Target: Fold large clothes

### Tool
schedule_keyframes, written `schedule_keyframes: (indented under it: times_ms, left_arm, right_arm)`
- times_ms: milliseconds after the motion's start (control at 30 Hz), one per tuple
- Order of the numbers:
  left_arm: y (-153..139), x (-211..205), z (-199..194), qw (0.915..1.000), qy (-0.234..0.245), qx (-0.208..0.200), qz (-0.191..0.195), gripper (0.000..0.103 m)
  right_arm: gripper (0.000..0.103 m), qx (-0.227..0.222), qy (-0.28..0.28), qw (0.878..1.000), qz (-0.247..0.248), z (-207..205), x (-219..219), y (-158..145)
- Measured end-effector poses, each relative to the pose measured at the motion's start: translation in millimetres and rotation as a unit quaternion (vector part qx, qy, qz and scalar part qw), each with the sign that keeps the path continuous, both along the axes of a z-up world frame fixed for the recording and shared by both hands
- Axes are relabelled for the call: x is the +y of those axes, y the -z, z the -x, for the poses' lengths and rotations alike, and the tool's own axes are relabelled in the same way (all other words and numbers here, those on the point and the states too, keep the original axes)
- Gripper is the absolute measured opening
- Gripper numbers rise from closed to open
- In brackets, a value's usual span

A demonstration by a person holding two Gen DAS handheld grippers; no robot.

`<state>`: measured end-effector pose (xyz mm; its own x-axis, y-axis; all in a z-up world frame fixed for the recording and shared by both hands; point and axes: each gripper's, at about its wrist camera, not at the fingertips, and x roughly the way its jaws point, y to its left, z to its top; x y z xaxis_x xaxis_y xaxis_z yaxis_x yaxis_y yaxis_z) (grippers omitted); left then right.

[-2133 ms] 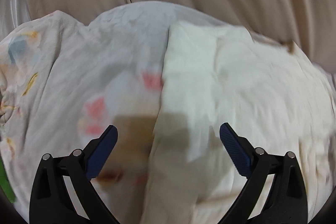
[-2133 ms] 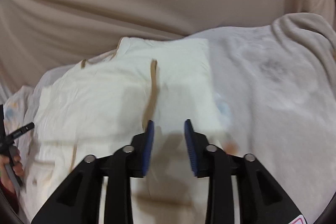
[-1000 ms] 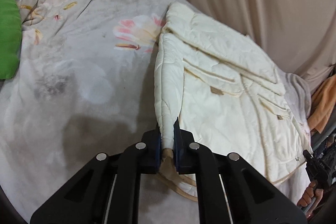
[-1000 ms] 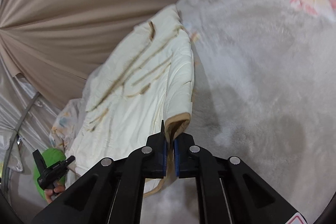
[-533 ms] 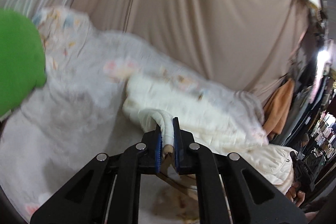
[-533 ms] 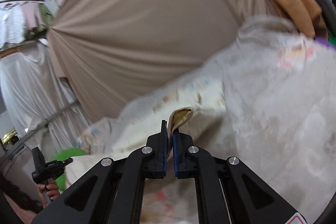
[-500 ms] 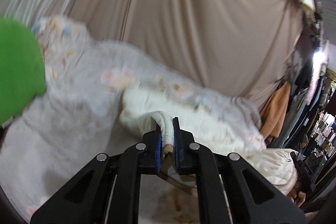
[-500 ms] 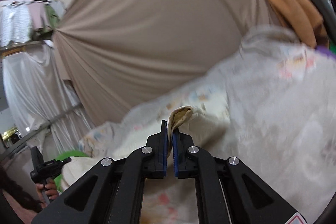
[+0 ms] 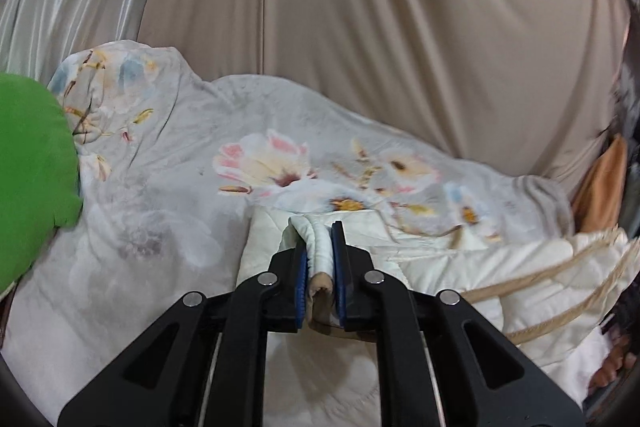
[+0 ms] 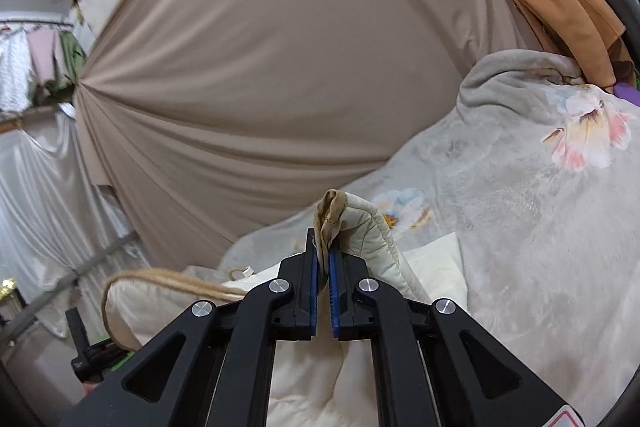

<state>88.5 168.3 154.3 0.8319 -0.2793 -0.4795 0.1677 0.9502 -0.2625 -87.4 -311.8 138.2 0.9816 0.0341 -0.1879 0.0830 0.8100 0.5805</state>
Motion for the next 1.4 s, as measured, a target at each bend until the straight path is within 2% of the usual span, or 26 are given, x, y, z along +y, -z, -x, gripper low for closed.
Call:
schedule_keyframes:
  times_ms: [67, 167, 300, 433, 500, 600, 667, 767, 867, 900, 933, 967, 1000, 1033, 1100, 1133, 1200, 1233, 1333, 1400]
  left_arm:
    - [13, -14, -25, 0.9995, -0.012, 0.011, -0.026, 0.011]
    - [39, -32, -65, 0.9970, -0.027, 0.050, -0.053, 0.012]
    - [81, -44, -106, 0.9914, -0.040, 0.105, -0.066, 0.015]
    - [104, -52, -111, 0.9902, -0.038, 0.101, -0.089, 0.016]
    - [109, -57, -107, 0.9898, -0.038, 0.086, -0.107, 0.016]
    - [115, -66, -106, 0.9885, -0.046, 0.074, -0.124, 0.016]
    - [115, -67, -106, 0.9886, -0.047, 0.073, -0.123, 0.016]
    - [114, -62, -106, 0.9913, -0.042, 0.073, -0.101, 0.016]
    - [109, -48, -101, 0.9952, -0.036, 0.072, -0.055, 0.020]
    - [105, -42, -97, 0.9959, -0.034, 0.072, -0.043, 0.023]
    - [101, -37, -92, 0.9965, -0.034, 0.069, -0.032, 0.033]
    - [95, -29, -83, 0.9970, -0.042, 0.061, -0.023, 0.044]
    - [88, -22, -74, 0.9972, -0.054, 0.048, -0.019, 0.068]
    - [81, -15, -64, 0.9974, -0.063, 0.031, -0.014, 0.075]
    - [65, -4, -43, 0.9983, -0.058, 0.000, -0.012, 0.076]
    - [58, -2, -37, 0.9982, -0.056, -0.008, -0.017, 0.080]
    - [45, 0, -33, 0.9976, -0.059, -0.019, -0.031, 0.090]
    - [40, 1, -35, 0.9978, -0.055, -0.017, -0.031, 0.091]
    - [33, -6, -60, 0.9993, -0.027, 0.020, -0.014, 0.092]
    - [40, -18, -84, 0.9985, -0.007, 0.054, 0.000, 0.092]
  right_arm:
    - [0.005, 0.027, 0.005, 1.000, 0.005, -26, -2, 8]
    - [0.005, 0.076, 0.015, 0.997, 0.008, -67, -15, 30]
    - [0.006, 0.142, 0.032, 0.989, 0.014, -110, -22, 69]
    - [0.006, 0.194, 0.018, 0.981, -0.009, -134, -30, 112]
    - [0.006, 0.200, 0.015, 0.980, -0.007, -137, -30, 119]
    - [0.007, 0.215, 0.014, 0.976, 0.022, -143, -22, 121]
    - [0.008, 0.217, 0.020, 0.975, 0.037, -144, -17, 122]
    - [0.009, 0.210, 0.023, 0.977, 0.040, -141, -17, 122]
    - [0.014, 0.167, 0.032, 0.985, 0.016, -122, -24, 118]
    - [0.022, 0.151, 0.042, 0.988, 0.006, -113, -27, 113]
    - [0.035, 0.139, 0.054, 0.989, -0.001, -105, -30, 110]
    - [0.042, 0.125, 0.065, 0.990, -0.009, -93, -34, 106]
    - [0.044, 0.113, 0.071, 0.991, -0.015, -83, -38, 103]
    - [0.044, 0.100, 0.075, 0.992, -0.024, -72, -41, 99]
    - [0.047, 0.078, 0.083, 0.993, -0.033, -53, -46, 93]
    - [0.052, 0.072, 0.088, 0.993, -0.031, -48, -46, 90]
    - [0.062, 0.074, 0.091, 0.993, -0.020, -49, -44, 85]
    - [0.063, 0.080, 0.086, 0.993, -0.014, -54, -44, 84]
    - [0.065, 0.128, 0.063, 0.990, 0.003, -84, -39, 85]
    - [0.065, 0.173, 0.061, 0.983, 0.008, -105, -36, 92]
